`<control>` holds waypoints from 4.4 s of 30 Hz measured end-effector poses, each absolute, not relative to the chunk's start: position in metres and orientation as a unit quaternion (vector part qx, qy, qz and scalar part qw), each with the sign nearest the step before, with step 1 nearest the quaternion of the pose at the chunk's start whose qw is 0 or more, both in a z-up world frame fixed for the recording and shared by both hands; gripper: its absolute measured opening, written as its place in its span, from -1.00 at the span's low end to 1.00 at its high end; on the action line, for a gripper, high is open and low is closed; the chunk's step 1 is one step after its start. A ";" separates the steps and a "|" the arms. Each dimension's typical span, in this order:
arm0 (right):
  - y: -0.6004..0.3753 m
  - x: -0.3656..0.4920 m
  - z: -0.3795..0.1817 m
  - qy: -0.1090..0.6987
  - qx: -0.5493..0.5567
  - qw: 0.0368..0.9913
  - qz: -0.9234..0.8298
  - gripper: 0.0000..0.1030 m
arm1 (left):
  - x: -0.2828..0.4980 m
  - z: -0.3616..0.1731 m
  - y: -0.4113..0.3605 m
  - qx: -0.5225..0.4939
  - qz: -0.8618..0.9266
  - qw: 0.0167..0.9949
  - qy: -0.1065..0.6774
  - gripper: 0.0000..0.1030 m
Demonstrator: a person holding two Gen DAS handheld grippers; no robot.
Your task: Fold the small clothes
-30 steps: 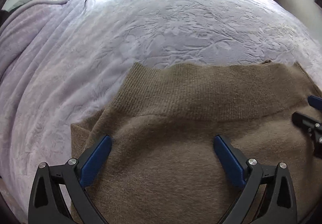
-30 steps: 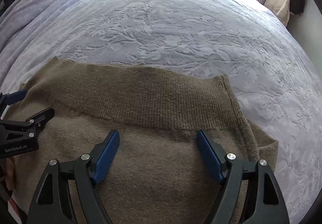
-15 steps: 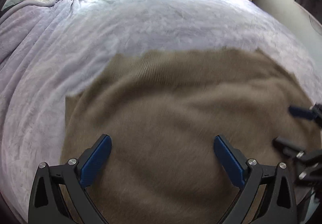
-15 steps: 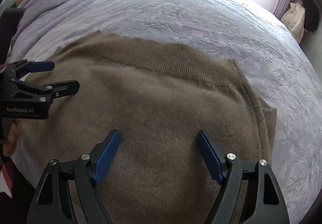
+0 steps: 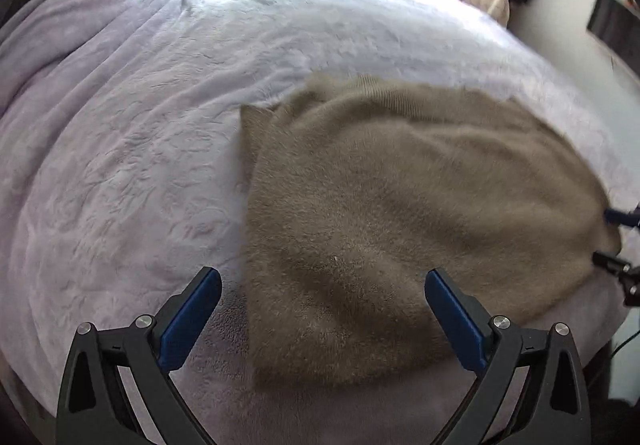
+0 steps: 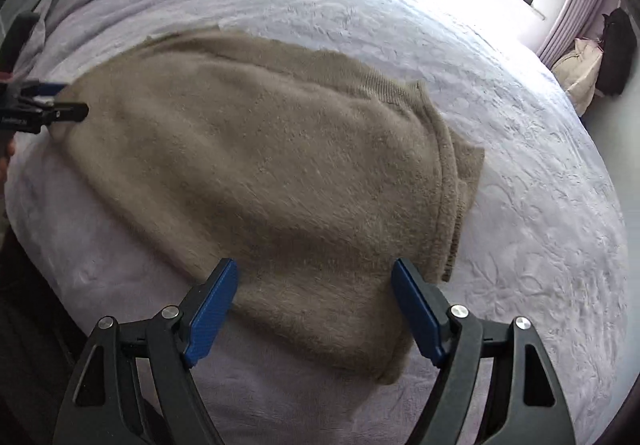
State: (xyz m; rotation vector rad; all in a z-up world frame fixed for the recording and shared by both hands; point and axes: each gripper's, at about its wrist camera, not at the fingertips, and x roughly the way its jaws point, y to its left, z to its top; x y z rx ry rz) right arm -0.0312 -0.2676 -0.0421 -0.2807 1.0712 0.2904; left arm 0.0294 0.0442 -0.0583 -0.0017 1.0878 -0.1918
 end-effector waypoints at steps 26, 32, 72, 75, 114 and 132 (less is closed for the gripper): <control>-0.288 -0.030 -0.066 0.525 -0.022 0.836 0.157 0.60 | 0.026 -0.091 0.050 -0.020 -0.060 0.816 0.574 0.99; -0.300 -0.036 -0.045 0.509 0.000 0.848 0.150 0.61 | 0.039 -0.074 0.083 -0.103 -0.081 0.814 0.566 0.98; -0.209 0.093 -0.064 0.530 -0.029 0.845 0.072 0.82 | 0.121 -0.093 0.028 -0.119 -0.144 0.788 0.586 -0.39; -0.193 0.080 -0.082 0.538 -0.086 0.835 0.073 0.85 | 0.119 -0.092 0.023 -0.096 -0.132 0.796 0.583 -0.44; -0.419 -0.063 -0.025 0.457 0.044 0.888 0.009 0.90 | 0.081 -0.046 -0.284 0.114 -0.281 0.754 0.583 -0.71; -0.376 -0.043 -0.013 0.437 0.218 0.832 0.265 0.90 | 0.076 0.002 -0.194 0.084 -0.261 0.799 0.535 0.72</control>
